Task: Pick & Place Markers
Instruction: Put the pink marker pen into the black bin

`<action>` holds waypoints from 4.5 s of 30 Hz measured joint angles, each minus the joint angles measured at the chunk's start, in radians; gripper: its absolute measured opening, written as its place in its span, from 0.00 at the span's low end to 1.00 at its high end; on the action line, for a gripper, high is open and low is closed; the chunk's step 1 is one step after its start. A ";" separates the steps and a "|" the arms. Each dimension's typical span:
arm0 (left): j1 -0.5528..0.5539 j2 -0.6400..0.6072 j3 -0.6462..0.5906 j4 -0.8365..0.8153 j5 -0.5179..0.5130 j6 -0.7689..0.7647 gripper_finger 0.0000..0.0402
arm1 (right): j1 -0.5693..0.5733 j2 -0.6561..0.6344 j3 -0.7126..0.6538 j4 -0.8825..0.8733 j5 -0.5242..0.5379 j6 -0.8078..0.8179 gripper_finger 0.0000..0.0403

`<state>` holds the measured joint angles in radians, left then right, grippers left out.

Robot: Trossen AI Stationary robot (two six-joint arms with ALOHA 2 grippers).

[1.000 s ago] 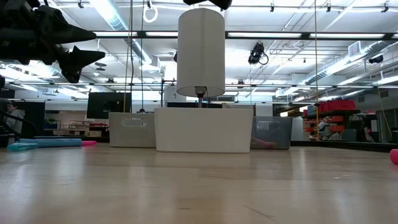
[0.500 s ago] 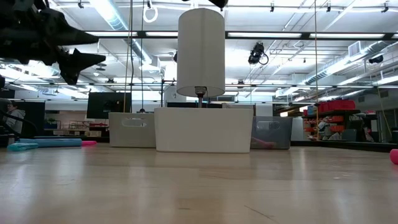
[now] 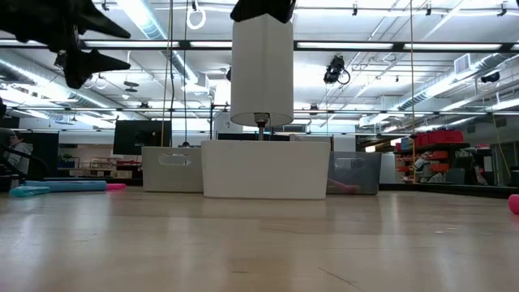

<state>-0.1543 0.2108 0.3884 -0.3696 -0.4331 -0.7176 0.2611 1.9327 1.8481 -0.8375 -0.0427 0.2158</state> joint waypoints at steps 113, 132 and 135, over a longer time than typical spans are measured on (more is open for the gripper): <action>0.812 1.143 0.257 -0.349 0.332 0.418 0.80 | -0.090 -0.059 0.000 0.000 -0.104 -0.025 0.65; 0.826 1.249 0.259 -0.265 0.366 0.433 0.74 | -0.092 -0.059 0.000 0.000 -0.104 -0.021 0.65; 0.826 1.249 0.259 -0.265 0.368 0.441 0.73 | -0.097 -0.059 0.000 0.000 -0.104 -0.035 0.65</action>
<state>0.6712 1.4597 0.6476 -0.6346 -0.0648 -0.2770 0.1645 1.8736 1.8481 -0.8375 -0.1463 0.1804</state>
